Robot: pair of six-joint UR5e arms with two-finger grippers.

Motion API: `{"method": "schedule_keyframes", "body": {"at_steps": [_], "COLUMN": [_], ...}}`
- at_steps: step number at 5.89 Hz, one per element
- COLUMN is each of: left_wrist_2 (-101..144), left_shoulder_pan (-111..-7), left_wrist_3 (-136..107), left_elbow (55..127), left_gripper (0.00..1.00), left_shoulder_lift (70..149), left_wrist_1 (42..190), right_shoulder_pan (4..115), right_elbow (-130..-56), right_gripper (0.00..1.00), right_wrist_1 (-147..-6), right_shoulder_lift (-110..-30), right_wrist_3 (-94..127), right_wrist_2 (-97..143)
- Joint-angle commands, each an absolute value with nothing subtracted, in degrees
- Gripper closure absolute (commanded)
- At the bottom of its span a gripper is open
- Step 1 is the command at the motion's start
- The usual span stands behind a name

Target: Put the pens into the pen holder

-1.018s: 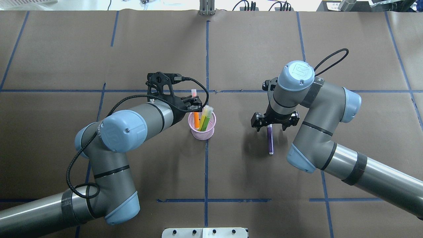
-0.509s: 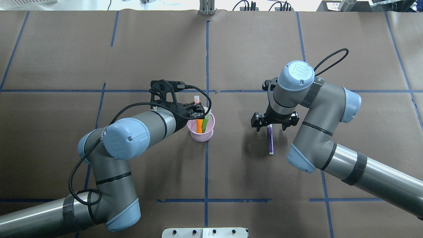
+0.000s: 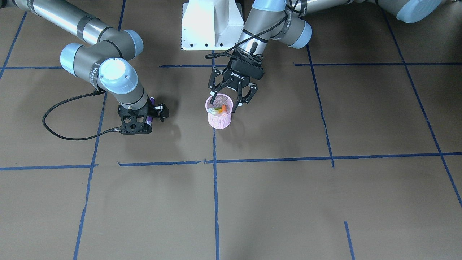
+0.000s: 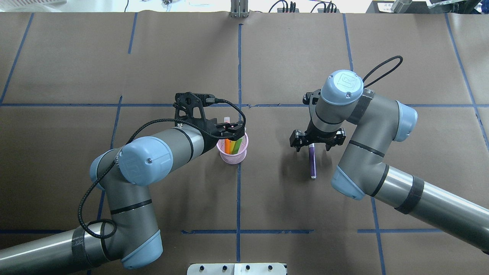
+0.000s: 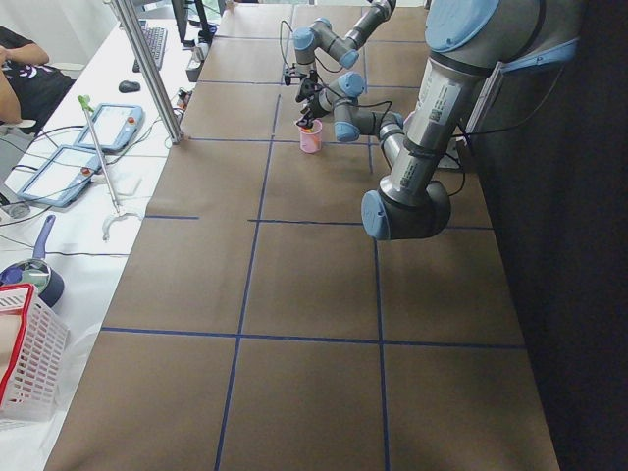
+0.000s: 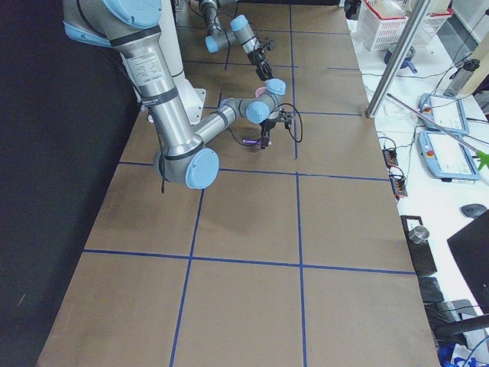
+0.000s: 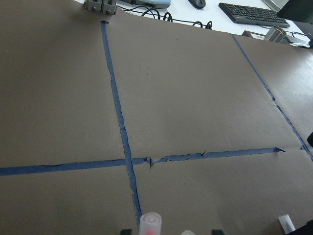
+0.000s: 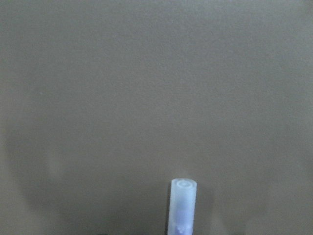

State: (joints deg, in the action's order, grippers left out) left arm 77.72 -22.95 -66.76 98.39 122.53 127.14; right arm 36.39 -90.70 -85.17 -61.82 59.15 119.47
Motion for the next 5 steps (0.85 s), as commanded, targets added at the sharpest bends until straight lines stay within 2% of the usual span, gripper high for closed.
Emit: {"method": "schedule_keyframes", "body": {"at_steps": [1, 5], "left_wrist_2": [79.26, 109.88], "left_shoulder_pan": [-25.38, -46.09], "left_wrist_3": [-66.53, -59.45], "left_elbow": [99.66, 100.81], "left_gripper": [0.0, 0.0], "left_shoulder_lift": [122.52, 122.52], "left_wrist_1": [126.31, 113.06], "right_shoulder_pan": [36.39, 36.39], "right_elbow": [-90.62, -90.44], "right_gripper": [0.0, 0.03], "right_wrist_1": [-85.17, -85.17], "right_shoulder_lift": [-61.79, -61.79], "right_wrist_3": [59.15, 59.15], "right_wrist_2": [119.44, 119.53]}}
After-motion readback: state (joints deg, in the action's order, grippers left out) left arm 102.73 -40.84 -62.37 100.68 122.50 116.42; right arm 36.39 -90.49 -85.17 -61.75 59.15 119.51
